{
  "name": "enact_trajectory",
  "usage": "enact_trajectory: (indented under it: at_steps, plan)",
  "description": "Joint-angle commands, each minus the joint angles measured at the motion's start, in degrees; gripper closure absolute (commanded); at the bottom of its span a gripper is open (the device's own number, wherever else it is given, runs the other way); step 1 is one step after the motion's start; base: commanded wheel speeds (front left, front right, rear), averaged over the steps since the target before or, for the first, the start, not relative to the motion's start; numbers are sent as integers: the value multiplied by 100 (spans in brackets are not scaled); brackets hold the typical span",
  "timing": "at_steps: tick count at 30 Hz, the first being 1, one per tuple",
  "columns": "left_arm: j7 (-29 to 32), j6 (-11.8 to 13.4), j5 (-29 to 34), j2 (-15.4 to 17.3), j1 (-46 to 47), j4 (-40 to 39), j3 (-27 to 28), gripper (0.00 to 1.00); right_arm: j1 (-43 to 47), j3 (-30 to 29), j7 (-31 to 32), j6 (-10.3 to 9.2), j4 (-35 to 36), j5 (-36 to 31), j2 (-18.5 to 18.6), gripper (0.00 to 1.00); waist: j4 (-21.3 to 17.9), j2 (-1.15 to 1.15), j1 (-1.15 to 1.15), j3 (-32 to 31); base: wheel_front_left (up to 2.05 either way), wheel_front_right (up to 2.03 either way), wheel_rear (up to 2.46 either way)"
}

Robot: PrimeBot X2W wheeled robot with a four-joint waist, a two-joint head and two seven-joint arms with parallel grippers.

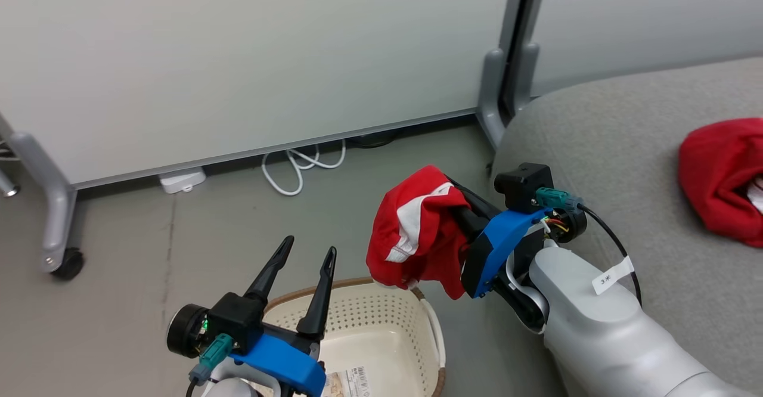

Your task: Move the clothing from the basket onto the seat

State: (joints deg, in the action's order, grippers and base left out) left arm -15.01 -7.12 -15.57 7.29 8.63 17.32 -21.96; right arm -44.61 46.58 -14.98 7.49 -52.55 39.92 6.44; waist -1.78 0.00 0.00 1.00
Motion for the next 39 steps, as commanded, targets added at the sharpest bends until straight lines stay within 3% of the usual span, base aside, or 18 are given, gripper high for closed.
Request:
enact_trajectory:
  at_steps: [1,27,35,39]
  plan:
    - [-25,-46,51,-10,47,-32,35,0,86,-42,-30,1,104,-69,33,100,-252,0,0,52,0,0,0]
    - [-26,-38,-2,82,187,182,-15,0,254,-391,-28,1,438,-354,58,100,-2366,0,0,434,0,0,0]
    - [-26,-39,10,116,237,161,-61,0,303,-461,-28,1,474,-402,10,100,-2905,0,0,495,0,0,0]
    - [-26,-39,-39,147,382,213,-261,0,383,-649,-28,1,510,-433,94,100,-2960,0,0,570,0,0,0]
